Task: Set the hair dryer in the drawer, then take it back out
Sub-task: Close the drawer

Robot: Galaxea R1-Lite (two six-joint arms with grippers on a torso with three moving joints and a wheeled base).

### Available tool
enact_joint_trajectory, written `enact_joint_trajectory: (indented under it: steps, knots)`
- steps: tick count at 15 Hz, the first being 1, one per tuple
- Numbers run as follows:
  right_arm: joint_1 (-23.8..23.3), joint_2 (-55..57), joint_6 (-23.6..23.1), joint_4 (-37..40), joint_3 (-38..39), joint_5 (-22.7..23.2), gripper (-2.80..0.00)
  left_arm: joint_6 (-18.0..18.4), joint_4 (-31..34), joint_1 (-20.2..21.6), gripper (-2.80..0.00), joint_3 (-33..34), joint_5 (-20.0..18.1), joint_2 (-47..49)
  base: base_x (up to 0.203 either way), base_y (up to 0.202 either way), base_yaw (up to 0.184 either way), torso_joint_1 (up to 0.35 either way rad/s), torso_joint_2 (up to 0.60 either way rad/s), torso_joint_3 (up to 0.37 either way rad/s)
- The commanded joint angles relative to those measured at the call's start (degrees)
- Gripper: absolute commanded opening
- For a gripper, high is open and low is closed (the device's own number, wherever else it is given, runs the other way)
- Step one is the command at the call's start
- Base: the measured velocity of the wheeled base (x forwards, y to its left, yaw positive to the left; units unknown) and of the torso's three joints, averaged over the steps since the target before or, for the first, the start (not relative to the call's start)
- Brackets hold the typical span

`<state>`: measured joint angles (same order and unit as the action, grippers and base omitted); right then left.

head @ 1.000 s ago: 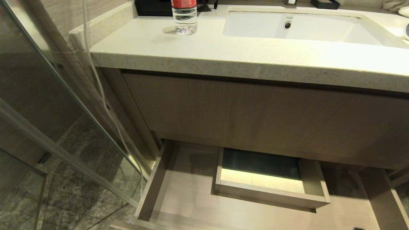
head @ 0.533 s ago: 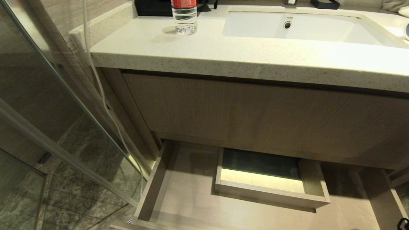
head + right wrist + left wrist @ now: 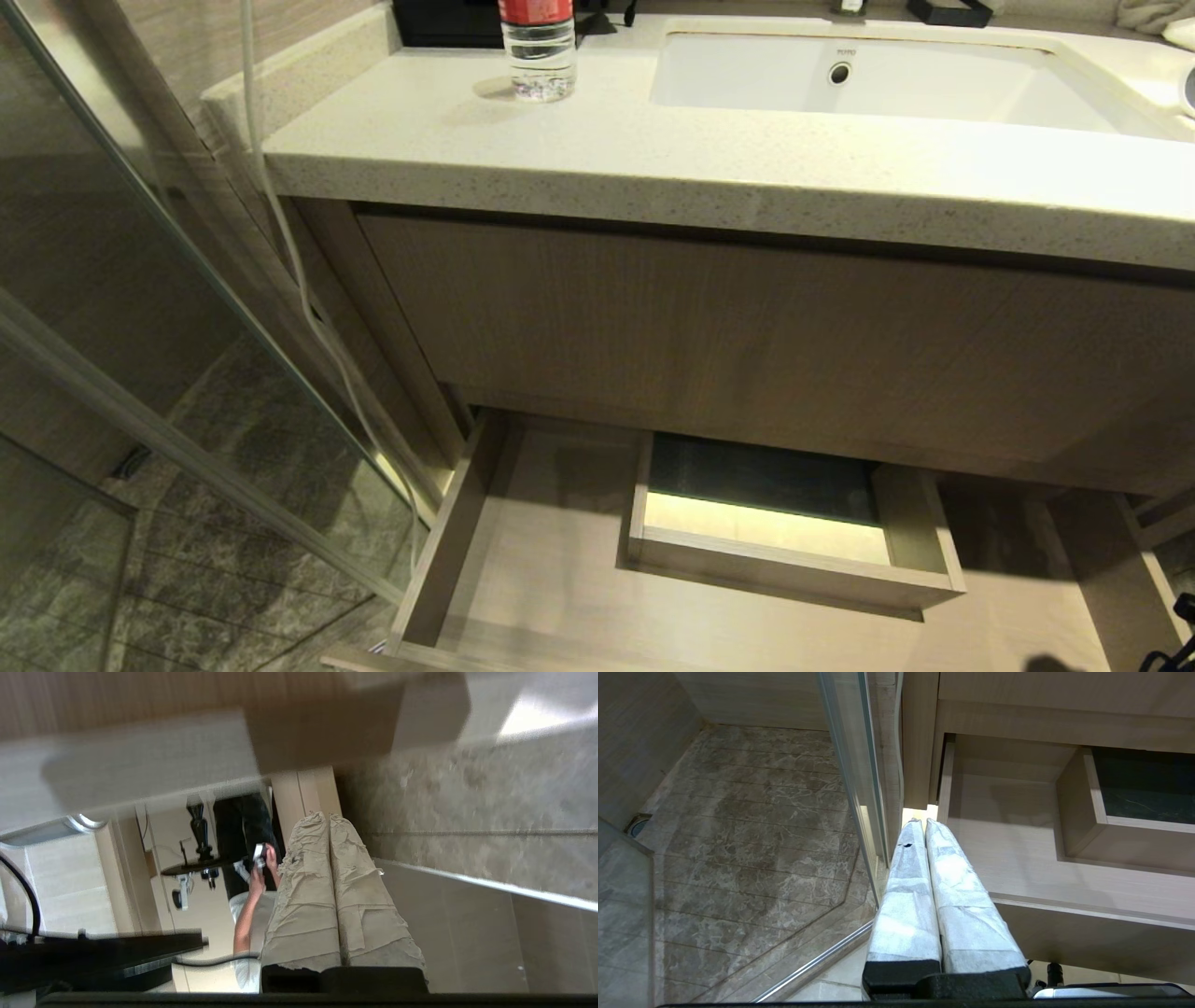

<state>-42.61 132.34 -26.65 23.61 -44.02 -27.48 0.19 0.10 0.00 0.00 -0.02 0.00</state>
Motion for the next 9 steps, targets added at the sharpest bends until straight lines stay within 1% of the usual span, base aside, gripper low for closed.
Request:
enact_joint_trajectory:
  steps: [1, 4, 9]
  knots:
    - [0.5, 1.6, -0.24, -2.6, -0.19, -0.12, -2.8, -0.01, -0.01, 0.0, -2.8, 0.0, 0.02, 0.0, 0.0, 0.0, 0.0, 0.0, 0.0, 0.0]
    - [0.85, 1.87, -0.25, -5.32, -0.53, -0.04, -2.8, -0.01, -0.01, 0.0, -2.8, 0.0, 0.02, 0.0, 0.0, 0.0, 0.0, 0.0, 0.0, 0.0]
    - [0.95, 0.9, 0.02, -7.34, -0.81, 0.06, -2.8, -0.01, -0.01, 0.0, -2.8, 0.0, 0.02, 0.0, 0.0, 0.0, 0.0, 0.0, 0.0, 0.0]
